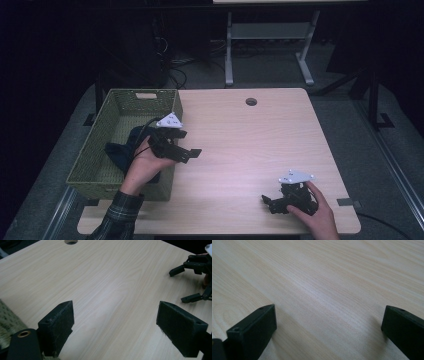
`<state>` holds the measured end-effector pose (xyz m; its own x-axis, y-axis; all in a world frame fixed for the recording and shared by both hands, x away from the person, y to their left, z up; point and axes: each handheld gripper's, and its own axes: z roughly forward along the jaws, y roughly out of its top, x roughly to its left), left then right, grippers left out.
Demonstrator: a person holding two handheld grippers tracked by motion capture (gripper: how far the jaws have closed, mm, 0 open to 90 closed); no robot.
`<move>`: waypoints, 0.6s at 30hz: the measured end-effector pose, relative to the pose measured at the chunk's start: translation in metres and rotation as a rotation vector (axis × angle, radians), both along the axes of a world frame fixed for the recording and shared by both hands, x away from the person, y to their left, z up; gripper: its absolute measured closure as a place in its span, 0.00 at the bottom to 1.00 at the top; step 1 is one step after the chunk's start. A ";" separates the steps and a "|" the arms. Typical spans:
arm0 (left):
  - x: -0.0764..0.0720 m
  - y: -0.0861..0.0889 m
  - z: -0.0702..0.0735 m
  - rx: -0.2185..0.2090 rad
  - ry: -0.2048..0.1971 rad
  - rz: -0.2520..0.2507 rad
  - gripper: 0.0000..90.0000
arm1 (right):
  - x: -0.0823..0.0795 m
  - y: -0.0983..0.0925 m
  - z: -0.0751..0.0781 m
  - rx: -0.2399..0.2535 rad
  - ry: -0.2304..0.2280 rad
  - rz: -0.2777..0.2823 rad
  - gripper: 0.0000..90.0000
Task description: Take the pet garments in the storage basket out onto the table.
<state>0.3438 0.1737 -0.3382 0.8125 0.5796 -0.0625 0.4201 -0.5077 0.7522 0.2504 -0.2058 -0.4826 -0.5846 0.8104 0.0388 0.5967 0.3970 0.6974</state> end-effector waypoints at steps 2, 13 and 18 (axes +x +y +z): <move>0.000 0.005 0.001 -0.005 -0.002 0.012 0.16 | 0.000 0.000 0.000 0.000 0.000 0.000 0.00; 0.001 0.032 0.006 0.000 -0.016 0.067 0.16 | 0.000 0.000 0.000 0.000 0.000 0.000 0.00; 0.001 0.046 0.009 0.003 -0.028 0.105 0.16 | 0.000 0.000 0.000 0.000 0.000 0.000 0.00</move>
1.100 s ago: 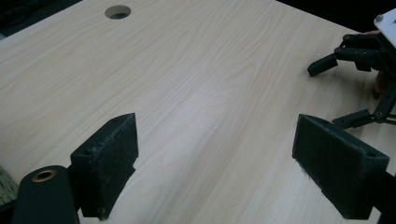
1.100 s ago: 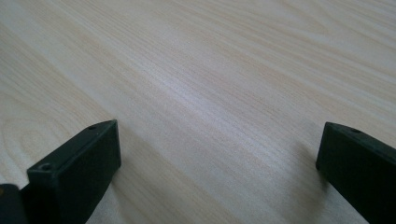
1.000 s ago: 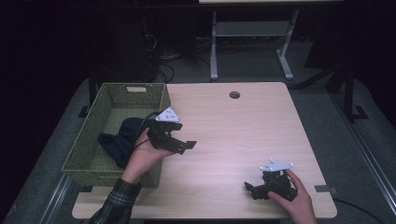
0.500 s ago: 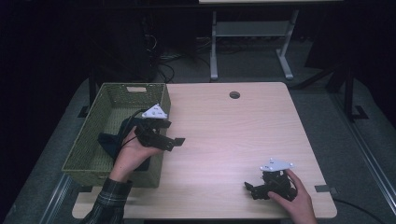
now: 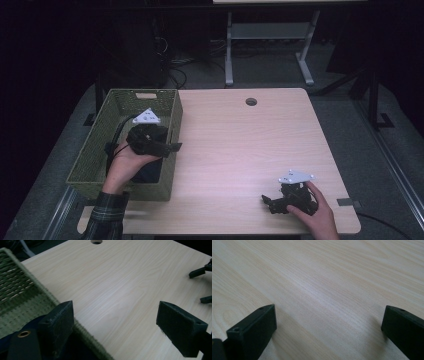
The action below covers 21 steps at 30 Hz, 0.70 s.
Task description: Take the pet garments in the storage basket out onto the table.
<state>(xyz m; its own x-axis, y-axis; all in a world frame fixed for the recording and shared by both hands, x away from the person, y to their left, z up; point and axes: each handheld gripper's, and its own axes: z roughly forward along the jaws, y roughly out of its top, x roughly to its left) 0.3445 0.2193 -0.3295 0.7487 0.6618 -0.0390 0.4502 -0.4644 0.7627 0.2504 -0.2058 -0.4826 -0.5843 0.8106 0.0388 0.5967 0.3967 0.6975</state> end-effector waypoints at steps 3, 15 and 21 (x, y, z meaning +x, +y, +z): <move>0.001 0.009 0.001 0.004 -0.003 0.019 0.16 | 0.000 0.000 0.000 0.000 -0.001 0.000 0.00; 0.003 0.038 -0.006 0.042 -0.008 0.086 0.16 | 0.000 0.000 0.000 0.000 0.001 -0.001 0.00; 0.006 0.050 -0.016 0.075 0.018 0.121 0.16 | 0.000 0.000 0.000 0.000 0.001 -0.001 0.00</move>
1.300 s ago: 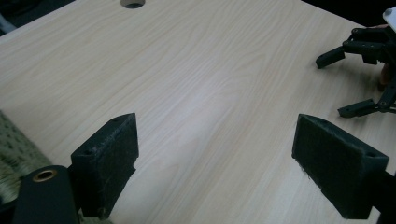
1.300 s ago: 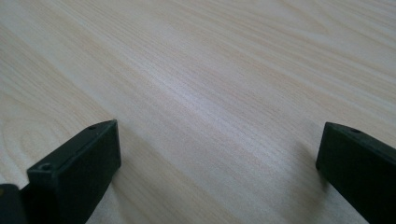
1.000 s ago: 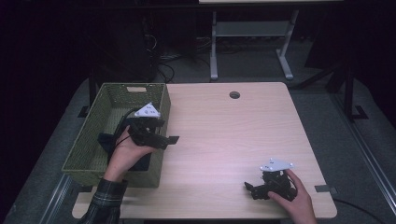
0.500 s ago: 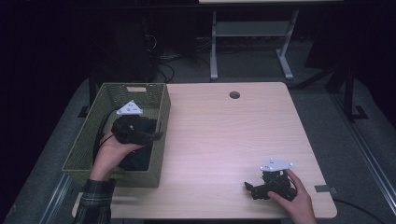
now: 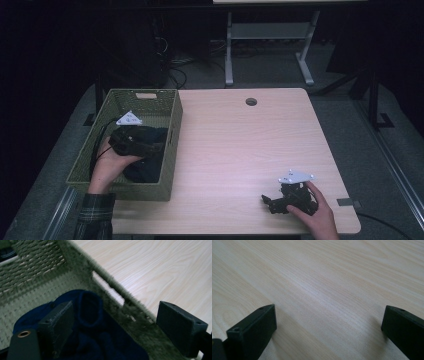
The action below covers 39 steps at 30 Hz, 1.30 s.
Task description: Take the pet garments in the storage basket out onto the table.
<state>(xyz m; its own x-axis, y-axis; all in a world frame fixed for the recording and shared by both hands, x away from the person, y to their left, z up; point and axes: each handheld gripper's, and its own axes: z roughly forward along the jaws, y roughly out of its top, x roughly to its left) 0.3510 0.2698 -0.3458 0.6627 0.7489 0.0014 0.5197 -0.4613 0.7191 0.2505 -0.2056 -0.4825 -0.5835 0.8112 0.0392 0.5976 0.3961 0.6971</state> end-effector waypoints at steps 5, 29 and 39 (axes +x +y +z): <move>0.003 0.007 -0.008 -0.002 0.022 0.023 0.16 | 0.000 0.000 0.000 -0.001 -0.001 0.001 0.00; 0.014 0.017 -0.046 0.060 0.139 0.039 0.16 | 0.000 0.000 0.000 0.000 0.000 0.000 0.00; 0.020 0.009 -0.064 0.146 0.209 0.038 0.16 | 0.000 0.000 0.000 0.000 0.000 0.000 0.00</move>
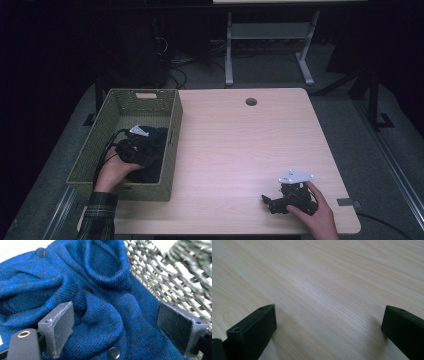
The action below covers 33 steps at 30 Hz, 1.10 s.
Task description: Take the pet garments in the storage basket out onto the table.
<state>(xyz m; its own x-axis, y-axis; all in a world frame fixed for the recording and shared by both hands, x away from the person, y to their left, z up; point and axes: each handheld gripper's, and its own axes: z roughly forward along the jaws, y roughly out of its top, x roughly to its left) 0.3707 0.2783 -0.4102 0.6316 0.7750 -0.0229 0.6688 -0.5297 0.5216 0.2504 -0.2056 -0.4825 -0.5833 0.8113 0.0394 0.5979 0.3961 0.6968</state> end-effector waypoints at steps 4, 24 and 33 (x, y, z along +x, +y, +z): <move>0.002 -0.002 -0.005 0.017 0.032 0.002 0.16 | 0.000 0.000 0.000 0.000 0.000 0.000 0.00; 0.010 -0.003 -0.019 0.095 0.192 0.048 0.40 | 0.000 0.000 0.000 0.000 -0.001 0.000 0.00; 0.009 -0.002 -0.014 0.084 0.221 0.076 0.67 | 0.000 0.000 0.000 0.000 0.000 0.000 0.00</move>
<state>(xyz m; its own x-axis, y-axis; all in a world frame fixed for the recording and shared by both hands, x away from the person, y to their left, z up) 0.3797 0.2760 -0.4247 0.5579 0.8253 -0.0871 0.8016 -0.5087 0.3142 0.2505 -0.2055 -0.4826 -0.5833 0.8113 0.0394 0.5977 0.3959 0.6971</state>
